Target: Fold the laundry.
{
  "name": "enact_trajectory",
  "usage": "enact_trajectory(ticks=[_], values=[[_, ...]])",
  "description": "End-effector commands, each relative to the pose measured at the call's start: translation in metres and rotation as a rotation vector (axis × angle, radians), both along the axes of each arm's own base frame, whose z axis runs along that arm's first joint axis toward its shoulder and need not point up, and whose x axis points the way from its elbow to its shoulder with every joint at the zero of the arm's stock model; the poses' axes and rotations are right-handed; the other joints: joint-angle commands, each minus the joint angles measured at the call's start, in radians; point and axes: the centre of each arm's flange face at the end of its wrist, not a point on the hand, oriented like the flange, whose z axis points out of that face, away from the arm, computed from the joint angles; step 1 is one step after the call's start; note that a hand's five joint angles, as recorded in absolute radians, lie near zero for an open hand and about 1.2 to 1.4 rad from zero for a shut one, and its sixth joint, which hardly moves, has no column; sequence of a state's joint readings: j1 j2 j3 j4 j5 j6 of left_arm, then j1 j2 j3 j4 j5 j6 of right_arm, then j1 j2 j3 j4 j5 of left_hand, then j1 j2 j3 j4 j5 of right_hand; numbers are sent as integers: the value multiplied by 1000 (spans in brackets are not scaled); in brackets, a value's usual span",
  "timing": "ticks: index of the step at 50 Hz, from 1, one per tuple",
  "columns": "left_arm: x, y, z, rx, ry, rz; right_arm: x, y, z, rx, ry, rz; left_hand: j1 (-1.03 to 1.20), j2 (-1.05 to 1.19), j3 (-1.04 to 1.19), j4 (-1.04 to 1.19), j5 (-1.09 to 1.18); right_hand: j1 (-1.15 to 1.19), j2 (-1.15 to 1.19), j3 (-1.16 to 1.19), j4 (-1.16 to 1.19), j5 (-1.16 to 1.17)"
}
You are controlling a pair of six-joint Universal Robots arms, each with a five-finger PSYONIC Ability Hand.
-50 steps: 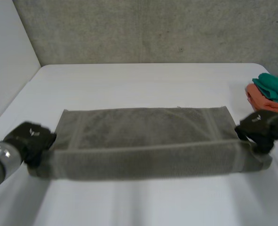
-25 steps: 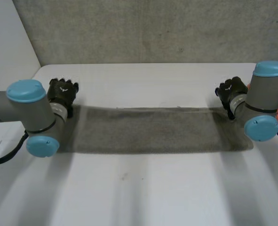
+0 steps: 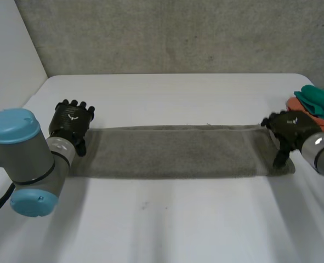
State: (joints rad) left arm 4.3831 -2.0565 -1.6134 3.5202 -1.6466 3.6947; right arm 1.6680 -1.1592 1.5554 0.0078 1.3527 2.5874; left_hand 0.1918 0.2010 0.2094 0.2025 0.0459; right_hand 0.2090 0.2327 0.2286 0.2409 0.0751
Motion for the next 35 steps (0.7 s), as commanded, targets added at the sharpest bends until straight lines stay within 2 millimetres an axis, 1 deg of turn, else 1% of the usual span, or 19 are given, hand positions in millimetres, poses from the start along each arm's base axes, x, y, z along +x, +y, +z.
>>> enact_trajectory(ticks=[1, 3, 5, 8, 9, 10, 14, 15, 21, 25, 28, 29, 31, 32, 34, 35], values=[[-2, -1, -5, -5, 2, -3, -17, 2, -25, 26, 11, -27, -17, -26, -35, -28, -46, 243, 219, 223, 211, 202], [-2, -1, -6, -6, 3, -3, -20, 0, -35, 37, 14, -30, -17, -26, -35, -28, -46, 339, 315, 320, 307, 299], [-2, 0, -7, -7, 3, -4, -20, -3, -40, 40, 14, -29, -17, -26, -35, -28, -46, 416, 392, 396, 384, 375], [-2, 1, -8, -2, 2, -6, -21, -7, -50, 51, 24, -28, -17, -26, -35, -28, -46, 466, 442, 446, 434, 425], [-1, 1, -9, 1, 1, -4, -23, -9, -56, 63, 33, -29, -17, -26, -35, -28, -46, 620, 596, 601, 588, 579], [-1, 1, -10, 4, 0, -4, -24, -10, -59, 70, 36, -31, -17, -26, -35, -28, -46, 683, 659, 663, 651, 642], [-1, 2, -11, 8, -2, -4, -28, -12, -65, 87, 61, -34, -17, -26, -35, -28, -46, 748, 724, 728, 716, 707], [-1, 2, -11, 8, -2, -4, -29, -11, -65, 88, 62, -30, -17, -26, -35, -28, -46, 1161, 1137, 1141, 1129, 1120], [0, 3, -8, 1, 0, -3, -34, -12, -62, 83, 59, -43, -17, -26, -35, -28, -46, 1187, 1164, 1168, 1155, 1147], [0, 3, -6, -2, 1, -1, -44, -11, -58, 85, 58, -59, -17, -26, -35, -28, -46, 1187, 1164, 1168, 1155, 1147], [1, 4, -4, -6, 3, -1, -63, -14, -47, 67, 60, -102, -17, -26, -35, -28, -46, 1187, 1164, 1168, 1155, 1147], [1, 5, -4, -6, 3, -1, -83, -18, -41, 52, 67, -148, -17, -26, -35, -28, -46, 1187, 1164, 1168, 1155, 1147], [2, 5, -2, -9, 4, 0, -104, -23, -34, 31, 91, -194, -17, -26, -35, -28, -46, 1187, 1164, 1168, 1155, 1147], [2, 5, -1, -12, 6, 1, -123, -25, -29, 16, 133, -230, -17, -26, -35, -28, -46, 1187, 1164, 1168, 1155, 1147], [2, 6, 1, -14, 5, 2, -138, -27, -28, 10, 184, -252, -17, -26, -35, -28, -46, 1187, 1164, 1168, 1155, 1147], [3, 6, 2, -16, 8, 4, -152, -28, -26, 6, 243, -267, -17, -26, -35, -28, -46, 1187, 1164, 1168, 1155, 1147]])
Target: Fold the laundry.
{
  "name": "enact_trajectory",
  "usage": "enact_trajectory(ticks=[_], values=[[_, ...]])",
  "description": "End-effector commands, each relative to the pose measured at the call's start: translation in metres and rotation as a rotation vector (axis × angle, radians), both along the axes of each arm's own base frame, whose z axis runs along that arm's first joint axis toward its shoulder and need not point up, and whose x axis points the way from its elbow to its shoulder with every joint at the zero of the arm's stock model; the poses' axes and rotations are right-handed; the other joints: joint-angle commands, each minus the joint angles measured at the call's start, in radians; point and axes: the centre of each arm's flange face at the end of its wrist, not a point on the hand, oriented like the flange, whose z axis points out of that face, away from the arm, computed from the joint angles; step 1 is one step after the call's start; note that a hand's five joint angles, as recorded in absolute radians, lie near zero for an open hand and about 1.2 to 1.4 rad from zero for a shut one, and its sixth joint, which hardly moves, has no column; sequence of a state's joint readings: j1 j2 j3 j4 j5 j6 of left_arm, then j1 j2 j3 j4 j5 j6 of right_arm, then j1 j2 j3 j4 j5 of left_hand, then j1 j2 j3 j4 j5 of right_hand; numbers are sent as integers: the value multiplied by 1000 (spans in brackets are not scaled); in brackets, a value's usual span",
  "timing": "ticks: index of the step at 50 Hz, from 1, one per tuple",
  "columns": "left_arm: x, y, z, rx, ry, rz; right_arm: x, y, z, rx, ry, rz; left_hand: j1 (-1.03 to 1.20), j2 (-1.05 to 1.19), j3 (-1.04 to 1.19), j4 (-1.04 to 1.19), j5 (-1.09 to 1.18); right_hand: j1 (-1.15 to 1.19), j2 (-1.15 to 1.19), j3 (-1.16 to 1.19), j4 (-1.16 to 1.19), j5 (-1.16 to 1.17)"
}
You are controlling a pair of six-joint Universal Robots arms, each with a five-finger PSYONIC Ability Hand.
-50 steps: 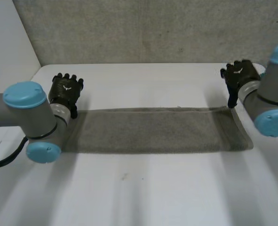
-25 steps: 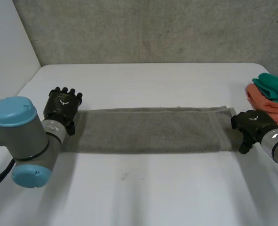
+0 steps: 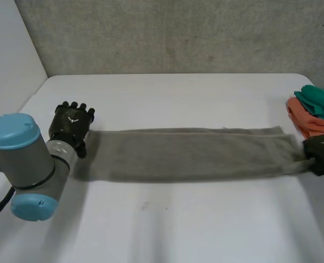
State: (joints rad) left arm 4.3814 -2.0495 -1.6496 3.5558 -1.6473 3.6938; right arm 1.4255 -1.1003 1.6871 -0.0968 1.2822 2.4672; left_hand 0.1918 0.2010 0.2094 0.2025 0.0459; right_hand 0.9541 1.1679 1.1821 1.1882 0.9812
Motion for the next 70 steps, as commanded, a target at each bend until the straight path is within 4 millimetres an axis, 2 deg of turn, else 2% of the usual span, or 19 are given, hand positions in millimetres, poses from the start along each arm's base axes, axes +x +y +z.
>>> enact_trajectory(ticks=[1, 5, 8, 12, 16, 21, 28, 33, 38, 39, 40, 41, 47, 52, 60, 64, 66, 67, 70], values=[[2, 3, 7, -13, 6, 5, -83, -10, 19, -41, 206, -137, -17, -26, -35, -28, -46, 442, 228, 214, 208, 241], [4, 5, 12, -20, 10, 9, -91, -11, 26, -51, 284, -130, -17, -26, -35, -28, -46, 442, 228, 214, 208, 241], [5, 7, 19, -32, 18, 10, -79, -11, 53, -135, 294, -117, -17, -26, -35, -28, -46, 442, 228, 214, 208, 241], [5, 9, 26, -45, 37, 10, -32, -5, 74, -224, 217, -18, -17, -26, -35, -28, -46, 442, 228, 214, 208, 241], [5, 10, 37, -65, 75, 11, 41, 11, 101, -349, 117, 158, -17, -26, -35, -28, -46, 442, 228, 214, 208, 241], [8, 10, 47, -84, 108, 20, 148, 59, 118, -507, 19, 493, -17, -26, -35, -28, -46, 442, 228, 214, 208, 241], [10, 12, 47, -79, 117, 28, 264, 133, 79, -484, -87, 899, -17, -26, -35, -28, -46, 442, 228, 214, 208, 241], [8, 19, 40, -55, 110, 15, 297, 170, 40, -380, -91, 1035, -17, -26, -35, -28, -46, 442, 228, 214, 208, 241], [5, 22, 36, -44, 107, 5, 308, 180, 10, -278, -65, 1058, -17, -26, -35, -28, -46, 388, 174, 160, 154, 186], [3, 23, 36, -43, 107, -1, 308, 179, 10, -269, -63, 1052, -17, -26, -35, -28, -46, 108, -105, -120, -126, -93], [2, 24, 36, -43, 107, -8, 305, 175, 10, -246, -54, 1024, -17, -26, -35, -28, -46, -592, -806, -820, -826, -794], [-3, 27, 37, -45, 108, -23, 303, 174, 11, -236, -50, 1006, -17, -26, -35, -28, -46, -780, -993, -1008, -1014, -981], [-13, 30, 42, -65, 117, -53, 285, 160, 38, -215, -88, 818, -17, -26, -35, -28, -46, -780, -993, -1008, -1014, -981], [-25, 35, 49, -88, 129, -89, 220, 118, 51, -119, -193, 550, -17, -26, -35, -28, -46, -780, -993, -1008, -1014, -981], [-38, 39, 45, -82, 129, -128, 155, 113, 15, 56, -206, 402, -17, -26, -35, -28, -46, -780, -993, -1008, -1014, -981], [-44, 40, 42, -79, 126, -140, 140, 112, 1, 104, -189, 401, -17, -26, -35, -28, -46, -506, -720, -734, -740, -708], [-46, 41, 42, -79, 127, -143, 137, 111, -3, 108, -170, 400, -17, -26, -35, -28, -46, -79, -293, -307, -313, -280], [-47, 42, 41, -77, 126, -147, 134, 108, -5, 97, -151, 399, -17, -26, -35, -28, -46, 415, 201, 187, 181, 213], [-48, 44, 41, -72, 124, -152, 134, 101, -2, 39, -121, 396, -17, -26, -35, -28, -46, 442, 228, 214, 208, 241]])
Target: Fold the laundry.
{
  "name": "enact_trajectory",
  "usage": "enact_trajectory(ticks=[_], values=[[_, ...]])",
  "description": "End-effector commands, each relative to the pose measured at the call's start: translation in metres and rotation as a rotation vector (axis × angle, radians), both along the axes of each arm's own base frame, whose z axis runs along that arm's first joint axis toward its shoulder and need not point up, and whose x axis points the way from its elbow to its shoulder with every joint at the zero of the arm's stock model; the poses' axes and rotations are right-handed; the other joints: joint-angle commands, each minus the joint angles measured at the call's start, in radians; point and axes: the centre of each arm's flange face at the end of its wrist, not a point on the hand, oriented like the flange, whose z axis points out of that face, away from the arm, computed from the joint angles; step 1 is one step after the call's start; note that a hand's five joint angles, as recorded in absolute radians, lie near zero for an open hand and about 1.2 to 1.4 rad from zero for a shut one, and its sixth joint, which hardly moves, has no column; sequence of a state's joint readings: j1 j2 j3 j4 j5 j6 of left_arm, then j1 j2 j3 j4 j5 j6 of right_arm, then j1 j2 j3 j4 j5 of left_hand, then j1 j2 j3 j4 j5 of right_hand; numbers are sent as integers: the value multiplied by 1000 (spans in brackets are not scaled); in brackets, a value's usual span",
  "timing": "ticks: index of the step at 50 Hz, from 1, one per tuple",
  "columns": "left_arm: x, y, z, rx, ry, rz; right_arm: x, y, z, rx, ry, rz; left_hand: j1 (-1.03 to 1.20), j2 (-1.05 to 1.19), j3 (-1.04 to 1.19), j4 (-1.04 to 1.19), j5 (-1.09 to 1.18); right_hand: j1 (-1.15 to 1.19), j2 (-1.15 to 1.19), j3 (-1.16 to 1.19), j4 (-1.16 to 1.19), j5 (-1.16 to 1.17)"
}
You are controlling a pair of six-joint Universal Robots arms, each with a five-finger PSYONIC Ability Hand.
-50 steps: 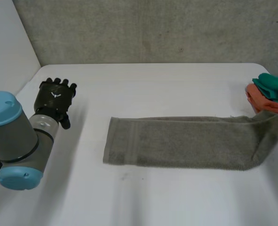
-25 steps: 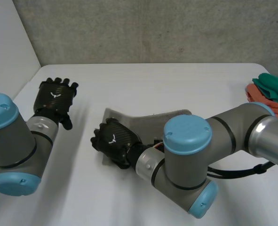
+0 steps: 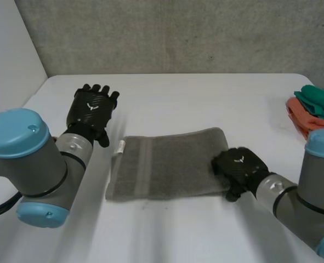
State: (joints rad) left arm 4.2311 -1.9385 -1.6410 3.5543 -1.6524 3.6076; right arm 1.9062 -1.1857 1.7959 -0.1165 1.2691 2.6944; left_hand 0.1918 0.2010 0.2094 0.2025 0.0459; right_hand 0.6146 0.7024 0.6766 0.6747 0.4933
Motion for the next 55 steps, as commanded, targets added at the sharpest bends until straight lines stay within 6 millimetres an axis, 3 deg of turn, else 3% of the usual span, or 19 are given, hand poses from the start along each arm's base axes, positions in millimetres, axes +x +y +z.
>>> enact_trajectory(ticks=[1, 4, 8, 12, 13, 16, 20, 24, 25, 26, 27, 28, 30, 34, 35, 41, 48, 55], values=[[-5, 6, -2, 9, -5, -16, -8, -15, -4, -113, 71, -17, -17, -26, -35, -28, -46, 782, 694, 720, 722, 728], [-4, 7, -1, 9, -5, -16, -9, -26, 3, -195, 99, -57, -17, -26, -35, -28, -46, 782, 694, 720, 722, 728], [-2, 7, 1, 7, -5, -10, 5, -30, 29, -318, 122, -43, -17, -26, -35, -28, -46, 782, 694, 720, 722, 728], [2, 6, 11, -16, 6, 2, 57, 5, 53, -417, 114, 142, -17, -26, -35, -28, -46, 782, 694, 720, 722, 728], [6, 4, 14, -22, 9, 13, 78, 20, 55, -444, 112, 219, -17, -26, -35, -28, -46, 782, 694, 720, 722, 728], [12, 1, 18, -31, 15, 33, 115, 51, 49, -490, 119, 369, -17, -26, -35, -28, -46, 782, 694, 720, 722, 728], [25, -6, 28, -48, 35, 79, 141, 87, 37, -539, 133, 529, -17, -26, -35, -28, -46, 782, 694, 720, 722, 728], [35, -10, 36, -50, 95, 122, 155, 105, 16, -520, 126, 652, -17, -26, -35, -28, -46, 782, 694, 720, 722, 728], [36, -10, 37, -47, 106, 124, 156, 105, 16, -515, 117, 655, -17, -26, -35, -28, -46, 782, 694, 720, 722, 728], [36, -10, 38, -45, 117, 124, 156, 105, 16, -510, 107, 657, -17, -26, -35, -28, -46, 603, 515, 540, 542, 549], [36, -10, 37, -40, 126, 123, 157, 104, 20, -493, 80, 647, -17, -26, -35, -28, -46, -53, -141, -115, -113, -106], [35, -10, 38, -34, 147, 121, 157, 104, 22, -480, 64, 634, -17, -26, -35, -28, -46, -440, -528, -502, -500, -493], [34, -10, 39, -29, 162, 115, 156, 101, 28, -441, 23, 598, -17, -26, -35, -28, -46, -440, -528, -502, -500, -493], [29, -5, 39, -8, 187, 95, 138, 70, 39, -288, -107, 421, -17, -26, -35, -28, -46, -440, -528, -502, -500, -493], [24, -3, 41, -6, 203, 80, 125, 50, 51, -227, -183, 321, -17, -26, -34, -27, -45, -440, -528, -502, -500, -493], [-7, 20, 40, 42, 263, -29, 84, 8, 81, -36, -436, 59, 1, -8, -16, -10, -27, -440, -528, -502, -500, -493], [-34, 51, 15, 242, 266, -133, 81, -4, 58, 123, -370, -6, 4, -5, -14, -7, -25, -440, -528, -502, -500, -493], [-38, 55, -26, 421, 203, -106, 90, -15, 32, 218, -294, -16, 10, 1, -8, -1, -19, -440, -528, -502, -500, -493]])
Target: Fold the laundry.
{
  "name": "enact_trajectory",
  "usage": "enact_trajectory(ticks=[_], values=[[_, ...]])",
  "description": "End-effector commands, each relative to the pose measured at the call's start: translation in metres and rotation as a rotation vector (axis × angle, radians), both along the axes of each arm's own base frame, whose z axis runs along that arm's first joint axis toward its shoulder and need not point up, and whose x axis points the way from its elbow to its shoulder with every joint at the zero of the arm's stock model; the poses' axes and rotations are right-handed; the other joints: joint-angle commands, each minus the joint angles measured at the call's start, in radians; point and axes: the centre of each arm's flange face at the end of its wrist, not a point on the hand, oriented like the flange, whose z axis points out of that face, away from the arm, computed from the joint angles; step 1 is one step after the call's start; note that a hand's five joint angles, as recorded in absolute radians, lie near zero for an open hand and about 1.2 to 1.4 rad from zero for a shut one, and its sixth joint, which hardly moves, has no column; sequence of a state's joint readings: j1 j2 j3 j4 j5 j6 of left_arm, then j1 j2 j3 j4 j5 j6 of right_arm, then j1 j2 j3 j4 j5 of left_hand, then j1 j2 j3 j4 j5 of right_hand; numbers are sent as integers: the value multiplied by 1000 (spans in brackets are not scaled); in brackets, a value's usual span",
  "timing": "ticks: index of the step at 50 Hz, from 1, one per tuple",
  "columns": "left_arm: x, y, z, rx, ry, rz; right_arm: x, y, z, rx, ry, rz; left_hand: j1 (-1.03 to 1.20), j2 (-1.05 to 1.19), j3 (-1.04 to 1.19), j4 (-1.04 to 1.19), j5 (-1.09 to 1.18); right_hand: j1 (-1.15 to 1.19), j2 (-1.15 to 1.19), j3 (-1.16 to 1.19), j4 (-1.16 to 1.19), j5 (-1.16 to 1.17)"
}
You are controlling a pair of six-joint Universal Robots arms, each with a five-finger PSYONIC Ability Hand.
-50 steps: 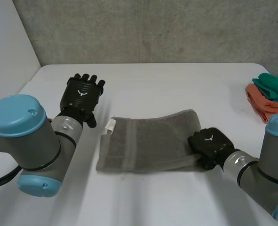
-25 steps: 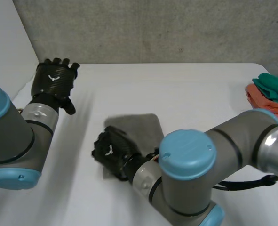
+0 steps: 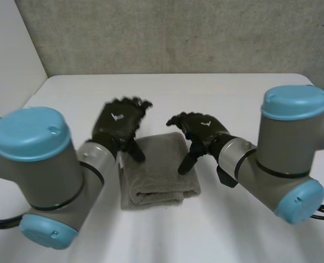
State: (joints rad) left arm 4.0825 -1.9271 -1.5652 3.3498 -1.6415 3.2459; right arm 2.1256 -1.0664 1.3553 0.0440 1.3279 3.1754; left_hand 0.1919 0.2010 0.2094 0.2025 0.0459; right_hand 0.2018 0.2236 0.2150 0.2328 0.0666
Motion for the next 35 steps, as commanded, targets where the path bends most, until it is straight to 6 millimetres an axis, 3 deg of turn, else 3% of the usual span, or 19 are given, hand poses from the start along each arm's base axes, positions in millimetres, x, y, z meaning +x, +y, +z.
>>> enact_trajectory(ticks=[1, 7, 13, 21, 35], values=[[-4, 5, -39, 166, -77, -6, 13, -10, -30, 81, 84, 29, 10, 1, -8, -1, -19, -27, -49, -40, -58, -67], [0, 1, -63, 242, -167, 5, 18, -16, -41, 74, 115, 43, 22, 12, 4, 11, -7, -27, -49, -40, -58, -67], [13, -14, -73, 219, -286, 37, 18, -17, -46, -7, 207, 86, 22, 12, 4, 11, -7, -27, -49, -40, -58, -67], [23, -20, -75, 147, -435, 66, 16, -15, -50, -58, 285, 77, 16, 7, -2, 5, -13, -27, -49, -40, -58, -67], [3, -1, -60, 90, -408, -19, 15, -10, -51, -70, 305, 62, 1, -8, -16, -10, -27, -27, -49, -40, -58, -67]])
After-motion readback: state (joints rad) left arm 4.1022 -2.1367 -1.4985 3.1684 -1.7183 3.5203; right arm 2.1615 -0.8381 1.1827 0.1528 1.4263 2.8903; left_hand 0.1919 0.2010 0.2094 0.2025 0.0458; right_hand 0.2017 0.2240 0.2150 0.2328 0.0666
